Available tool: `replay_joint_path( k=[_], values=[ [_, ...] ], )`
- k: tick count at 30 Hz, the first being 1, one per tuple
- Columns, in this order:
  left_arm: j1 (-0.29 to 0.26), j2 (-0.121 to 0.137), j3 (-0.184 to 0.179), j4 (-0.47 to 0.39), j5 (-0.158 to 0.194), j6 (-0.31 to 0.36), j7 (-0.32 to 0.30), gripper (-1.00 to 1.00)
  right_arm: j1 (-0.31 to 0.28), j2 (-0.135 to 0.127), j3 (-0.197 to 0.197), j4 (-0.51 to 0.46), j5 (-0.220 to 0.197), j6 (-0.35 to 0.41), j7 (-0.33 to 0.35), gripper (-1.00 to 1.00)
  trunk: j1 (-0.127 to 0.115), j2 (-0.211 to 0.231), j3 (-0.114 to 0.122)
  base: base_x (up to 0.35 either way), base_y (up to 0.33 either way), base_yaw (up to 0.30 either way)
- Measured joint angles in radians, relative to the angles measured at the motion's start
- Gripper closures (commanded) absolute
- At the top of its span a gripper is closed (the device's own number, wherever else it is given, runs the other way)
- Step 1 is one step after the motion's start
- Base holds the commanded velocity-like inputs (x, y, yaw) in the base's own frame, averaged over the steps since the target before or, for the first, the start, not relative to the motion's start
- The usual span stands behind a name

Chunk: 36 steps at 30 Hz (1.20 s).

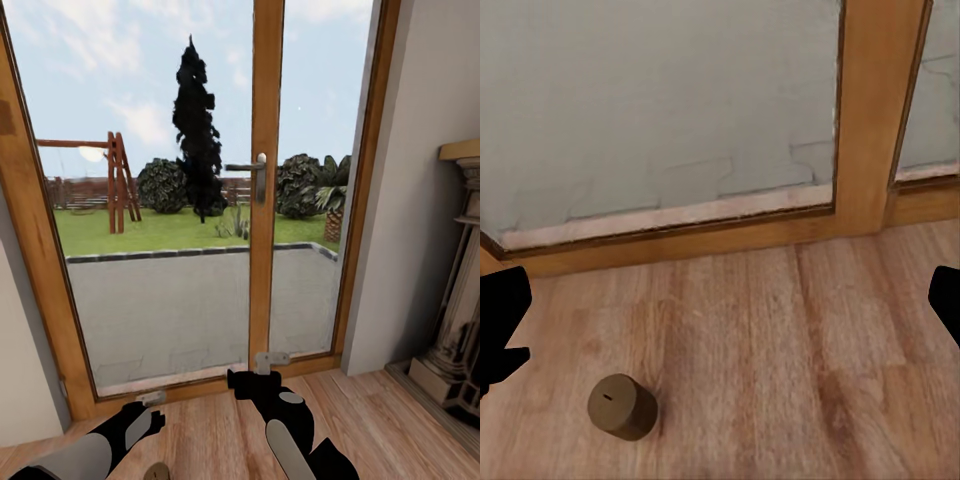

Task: Place each of the two pumpkins and all three candles from the living room inside a cabinet in the living room (use any cabinet), then make sure every cabinet is closed, and position the cauldron so it is next to a table in the living room.

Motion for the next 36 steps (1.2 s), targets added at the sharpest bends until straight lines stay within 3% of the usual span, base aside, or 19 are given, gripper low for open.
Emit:
replay_joint_path(
  k=[36],
  values=[
    [0.0,-0.008,0.0,0.0,-0.001,0.001,-0.006,-1.0,0.0,0.001,0.001,-0.001,0.0,0.0,0.0,-1.0,0.138,-0.252,-0.113,0.0,0.0,0.0]
  ],
)
